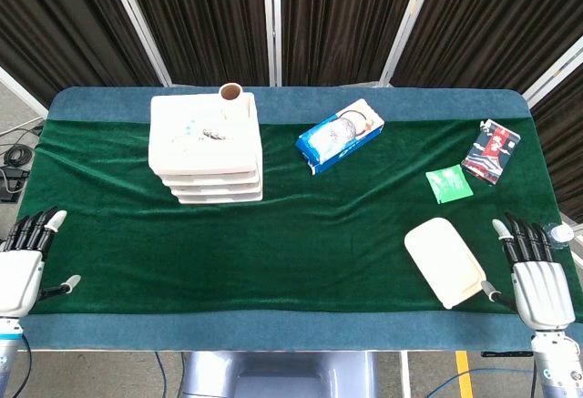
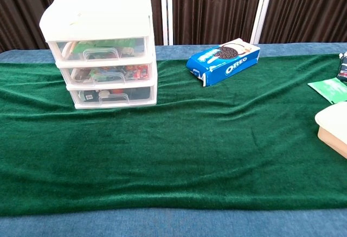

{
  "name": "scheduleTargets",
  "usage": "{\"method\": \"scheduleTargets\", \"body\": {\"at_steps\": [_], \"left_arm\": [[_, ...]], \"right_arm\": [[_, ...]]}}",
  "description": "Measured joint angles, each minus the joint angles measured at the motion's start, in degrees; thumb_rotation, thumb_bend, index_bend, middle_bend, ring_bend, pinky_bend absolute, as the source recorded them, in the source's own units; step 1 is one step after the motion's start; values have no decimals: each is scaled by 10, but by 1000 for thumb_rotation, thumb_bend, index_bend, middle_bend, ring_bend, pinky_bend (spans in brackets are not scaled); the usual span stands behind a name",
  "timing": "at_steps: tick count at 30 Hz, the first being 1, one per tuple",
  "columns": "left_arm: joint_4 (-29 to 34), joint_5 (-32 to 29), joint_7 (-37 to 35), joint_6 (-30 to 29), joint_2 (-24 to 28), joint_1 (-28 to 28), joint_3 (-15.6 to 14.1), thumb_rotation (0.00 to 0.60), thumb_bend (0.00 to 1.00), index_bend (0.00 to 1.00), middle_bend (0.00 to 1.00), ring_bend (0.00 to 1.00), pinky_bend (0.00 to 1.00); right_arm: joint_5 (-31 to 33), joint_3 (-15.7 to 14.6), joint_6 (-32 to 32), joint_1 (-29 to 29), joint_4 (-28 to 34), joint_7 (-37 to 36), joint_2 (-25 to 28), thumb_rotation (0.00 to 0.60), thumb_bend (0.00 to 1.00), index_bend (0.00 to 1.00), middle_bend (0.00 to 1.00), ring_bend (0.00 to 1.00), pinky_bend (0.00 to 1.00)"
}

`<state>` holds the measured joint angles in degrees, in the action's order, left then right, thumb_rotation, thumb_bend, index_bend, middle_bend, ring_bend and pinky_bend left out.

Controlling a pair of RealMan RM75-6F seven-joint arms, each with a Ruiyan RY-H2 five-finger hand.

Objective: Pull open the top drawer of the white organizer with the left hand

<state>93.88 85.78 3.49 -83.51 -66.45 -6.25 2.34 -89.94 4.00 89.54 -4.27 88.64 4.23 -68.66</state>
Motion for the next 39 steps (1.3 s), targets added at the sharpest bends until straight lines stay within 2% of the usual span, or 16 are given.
{"method": "scheduleTargets", "body": {"at_steps": [2, 4, 6, 8, 10, 14, 18, 22, 25, 29, 39], "left_arm": [[2, -3, -2, 10, 0, -8, 3, 600, 155, 0, 0, 0, 25], [7, -6, -4, 14, 0, -14, 9, 600, 185, 0, 17, 36, 151], [14, -8, -9, 18, 0, -19, 14, 600, 257, 0, 188, 200, 324], [23, -11, -25, 26, 0, -25, 17, 600, 404, 0, 499, 449, 500], [32, -14, -51, 44, 0, -35, 19, 600, 524, 0, 646, 563, 585], [54, -24, -128, 106, 2, -59, 20, 600, 707, 0, 785, 684, 677], [73, -46, -227, 177, -3, -91, 27, 600, 788, 0, 825, 722, 710], [85, -96, -327, 236, -24, -125, 51, 600, 879, 0, 834, 738, 723], [86, -147, -369, 280, -43, -150, 74, 600, 922, 0, 835, 744, 728], [79, -199, -391, 325, -69, -185, 101, 600, 935, 0, 835, 746, 730], [61, -278, -367, 363, -116, -236, 135, 600, 962, 38, 835, 746, 730]], "right_arm": [[-1, -1, -1, -1, 0, 1, 0, 600, 38, 0, 0, 0, 0], [-1, -1, -3, -1, 1, 2, 0, 600, 37, 0, 0, 0, 0], [0, -1, -5, -2, 0, 1, 0, 600, 37, 0, 0, 0, 0], [-1, -2, -6, -2, 1, 0, 0, 600, 38, 0, 0, 0, 0], [-3, -3, -6, -2, 2, -1, 0, 600, 38, 0, 0, 0, 0], [-8, -7, -7, -2, 6, -3, 2, 600, 37, 0, 0, 0, 0], [-11, -9, -9, -3, 8, -6, 4, 600, 37, 0, 0, 0, 0], [-11, -10, -11, -3, 10, -12, 5, 600, 38, 0, 0, 0, 0], [-12, -10, -10, -3, 11, -19, 7, 600, 37, 0, 0, 0, 0], [-12, -8, -7, -3, 11, -28, 10, 600, 37, 0, 0, 0, 0], [-10, -5, -3, -2, 11, -62, 20, 600, 37, 0, 0, 0, 0]]}}
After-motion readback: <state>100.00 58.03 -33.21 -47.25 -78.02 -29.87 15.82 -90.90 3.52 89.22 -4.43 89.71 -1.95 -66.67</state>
